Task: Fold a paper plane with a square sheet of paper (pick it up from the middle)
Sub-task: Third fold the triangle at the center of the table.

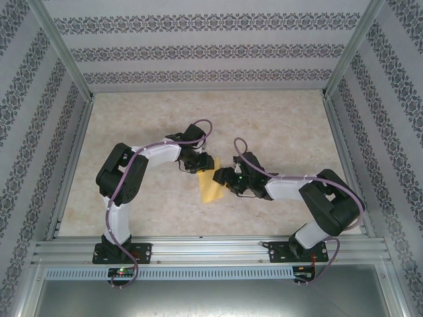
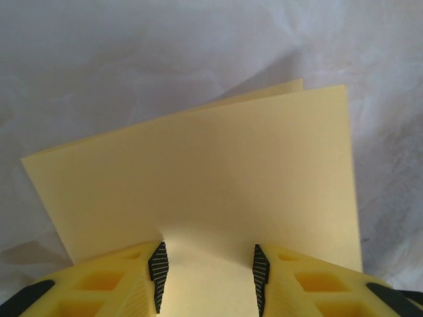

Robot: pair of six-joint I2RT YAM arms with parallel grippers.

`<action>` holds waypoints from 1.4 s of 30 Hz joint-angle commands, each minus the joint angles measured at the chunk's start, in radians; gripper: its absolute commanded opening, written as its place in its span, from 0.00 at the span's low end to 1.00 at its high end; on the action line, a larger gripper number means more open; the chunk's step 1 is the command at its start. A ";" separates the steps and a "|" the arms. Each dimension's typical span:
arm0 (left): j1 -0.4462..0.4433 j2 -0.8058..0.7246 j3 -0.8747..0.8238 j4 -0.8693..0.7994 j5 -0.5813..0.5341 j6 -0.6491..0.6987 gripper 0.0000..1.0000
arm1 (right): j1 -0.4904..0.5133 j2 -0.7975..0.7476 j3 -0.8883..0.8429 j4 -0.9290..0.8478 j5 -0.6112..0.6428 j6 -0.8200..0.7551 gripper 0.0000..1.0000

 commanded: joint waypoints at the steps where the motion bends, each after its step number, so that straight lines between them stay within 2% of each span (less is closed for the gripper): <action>1: 0.005 -0.004 -0.034 -0.044 0.003 0.019 0.43 | -0.024 0.030 0.040 0.050 -0.048 -0.026 0.55; 8: 0.005 -0.006 -0.034 -0.050 -0.001 0.019 0.43 | -0.049 0.095 0.079 0.075 -0.120 -0.037 0.56; 13: 0.005 -0.019 -0.042 -0.041 0.007 0.022 0.43 | -0.049 0.082 0.048 0.051 -0.088 -0.031 0.53; 23: 0.005 -0.075 -0.065 -0.045 0.043 0.045 0.45 | -0.029 0.110 0.033 0.046 -0.084 -0.020 0.42; 33: 0.004 -0.118 -0.060 -0.075 0.036 0.059 0.47 | 0.018 0.143 0.051 0.046 -0.057 -0.014 0.41; 42: 0.005 -0.182 -0.039 -0.102 0.018 0.061 0.51 | 0.048 0.154 0.032 0.081 0.025 0.045 0.41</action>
